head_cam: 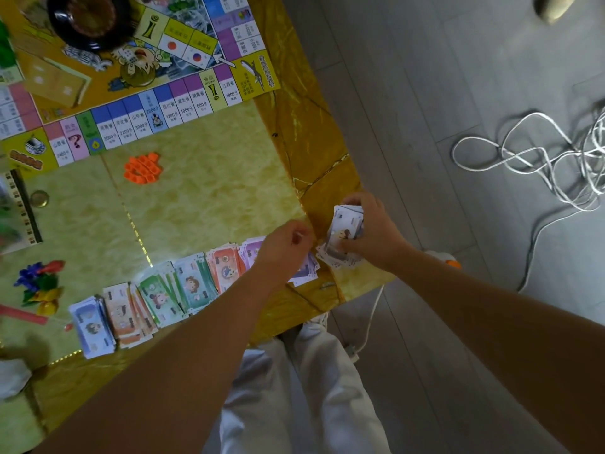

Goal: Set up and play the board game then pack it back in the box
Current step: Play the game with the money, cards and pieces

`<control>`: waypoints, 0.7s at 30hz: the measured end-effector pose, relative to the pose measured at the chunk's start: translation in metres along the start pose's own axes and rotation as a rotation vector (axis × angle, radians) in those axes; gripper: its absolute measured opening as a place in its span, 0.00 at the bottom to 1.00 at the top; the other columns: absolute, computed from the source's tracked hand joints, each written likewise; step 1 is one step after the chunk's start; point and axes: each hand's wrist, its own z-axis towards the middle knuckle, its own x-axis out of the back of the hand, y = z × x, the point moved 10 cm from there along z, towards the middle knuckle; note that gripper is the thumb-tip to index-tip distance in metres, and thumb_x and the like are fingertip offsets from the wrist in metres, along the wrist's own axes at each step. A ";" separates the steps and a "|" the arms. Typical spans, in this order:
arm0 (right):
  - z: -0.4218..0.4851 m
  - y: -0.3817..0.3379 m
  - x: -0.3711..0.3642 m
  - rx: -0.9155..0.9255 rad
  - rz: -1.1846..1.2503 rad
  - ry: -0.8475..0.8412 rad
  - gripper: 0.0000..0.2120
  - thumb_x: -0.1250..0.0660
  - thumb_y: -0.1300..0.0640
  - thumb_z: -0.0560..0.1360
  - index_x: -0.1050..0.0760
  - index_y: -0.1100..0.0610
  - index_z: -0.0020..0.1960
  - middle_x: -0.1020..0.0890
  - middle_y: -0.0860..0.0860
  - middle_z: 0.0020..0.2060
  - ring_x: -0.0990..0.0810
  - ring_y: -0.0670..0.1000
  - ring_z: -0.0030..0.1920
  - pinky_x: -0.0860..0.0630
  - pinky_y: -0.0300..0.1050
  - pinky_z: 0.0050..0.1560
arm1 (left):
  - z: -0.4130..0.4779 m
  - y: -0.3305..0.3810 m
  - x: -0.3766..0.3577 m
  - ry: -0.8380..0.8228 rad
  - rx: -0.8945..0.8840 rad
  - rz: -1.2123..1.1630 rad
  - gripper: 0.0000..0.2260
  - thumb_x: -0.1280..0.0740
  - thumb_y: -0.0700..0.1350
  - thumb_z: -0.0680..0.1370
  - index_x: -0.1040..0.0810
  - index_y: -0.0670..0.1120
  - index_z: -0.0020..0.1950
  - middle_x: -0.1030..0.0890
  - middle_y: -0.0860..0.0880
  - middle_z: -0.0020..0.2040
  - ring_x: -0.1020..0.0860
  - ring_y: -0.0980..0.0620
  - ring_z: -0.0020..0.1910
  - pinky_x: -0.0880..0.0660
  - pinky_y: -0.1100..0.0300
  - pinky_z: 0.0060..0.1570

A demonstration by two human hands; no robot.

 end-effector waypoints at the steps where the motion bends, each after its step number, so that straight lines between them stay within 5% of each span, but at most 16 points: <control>1: -0.001 -0.011 0.002 0.033 0.014 -0.007 0.33 0.23 0.65 0.66 0.35 0.56 0.65 0.34 0.53 0.58 0.29 0.52 0.54 0.28 0.37 0.45 | -0.003 0.009 0.005 0.017 0.001 -0.114 0.08 0.36 0.44 0.79 0.24 0.47 0.58 0.20 0.49 0.48 0.24 0.51 0.42 0.30 0.61 0.40; 4: 0.000 -0.031 -0.004 0.111 0.029 -0.037 0.37 0.21 0.60 0.65 0.38 0.58 0.67 0.34 0.55 0.60 0.28 0.53 0.58 0.26 0.45 0.53 | -0.003 0.022 0.004 -0.002 0.074 -0.322 0.10 0.29 0.44 0.75 0.22 0.45 0.56 0.20 0.51 0.45 0.23 0.53 0.43 0.27 0.65 0.39; 8: 0.002 -0.060 -0.008 0.171 0.074 -0.035 0.43 0.21 0.64 0.64 0.42 0.59 0.71 0.36 0.57 0.64 0.32 0.50 0.60 0.31 0.25 0.51 | -0.013 0.027 0.030 0.081 0.096 -0.343 0.05 0.27 0.41 0.74 0.20 0.40 0.41 0.22 0.48 0.32 0.25 0.53 0.31 0.28 0.61 0.33; 10: 0.005 -0.066 -0.008 0.105 0.195 -0.025 0.44 0.22 0.63 0.66 0.46 0.58 0.73 0.37 0.56 0.65 0.33 0.52 0.63 0.29 0.36 0.59 | -0.019 0.018 0.046 0.158 0.124 -0.436 0.09 0.27 0.41 0.74 0.23 0.40 0.36 0.27 0.49 0.27 0.31 0.54 0.27 0.33 0.62 0.29; 12: 0.002 -0.065 -0.018 -0.094 0.380 -0.054 0.38 0.26 0.60 0.72 0.47 0.55 0.73 0.34 0.53 0.64 0.30 0.51 0.61 0.26 0.43 0.57 | -0.027 0.005 0.065 0.252 0.166 -0.521 0.12 0.27 0.41 0.74 0.26 0.41 0.33 0.31 0.48 0.26 0.35 0.52 0.26 0.37 0.61 0.27; 14: -0.003 -0.070 -0.041 -0.277 0.460 -0.162 0.23 0.36 0.53 0.80 0.41 0.55 0.70 0.29 0.52 0.56 0.27 0.49 0.50 0.27 0.40 0.49 | -0.034 -0.007 0.076 0.290 0.202 -0.590 0.09 0.28 0.41 0.74 0.24 0.40 0.38 0.28 0.43 0.32 0.31 0.49 0.29 0.33 0.58 0.30; 17: -0.011 -0.096 -0.085 -0.313 0.371 -0.388 0.21 0.50 0.45 0.83 0.35 0.58 0.68 0.28 0.56 0.56 0.27 0.53 0.55 0.29 0.53 0.60 | -0.037 -0.018 0.072 0.222 0.251 -0.664 0.10 0.33 0.43 0.76 0.24 0.37 0.52 0.21 0.38 0.43 0.21 0.40 0.41 0.22 0.45 0.44; 21: -0.004 -0.135 -0.105 -0.237 0.344 -0.334 0.13 0.50 0.52 0.83 0.30 0.58 0.52 0.25 0.54 0.42 0.25 0.53 0.45 0.30 0.47 0.48 | -0.039 -0.029 0.084 0.201 0.265 -0.763 0.15 0.40 0.43 0.76 0.30 0.33 0.57 0.23 0.40 0.41 0.21 0.45 0.36 0.20 0.46 0.42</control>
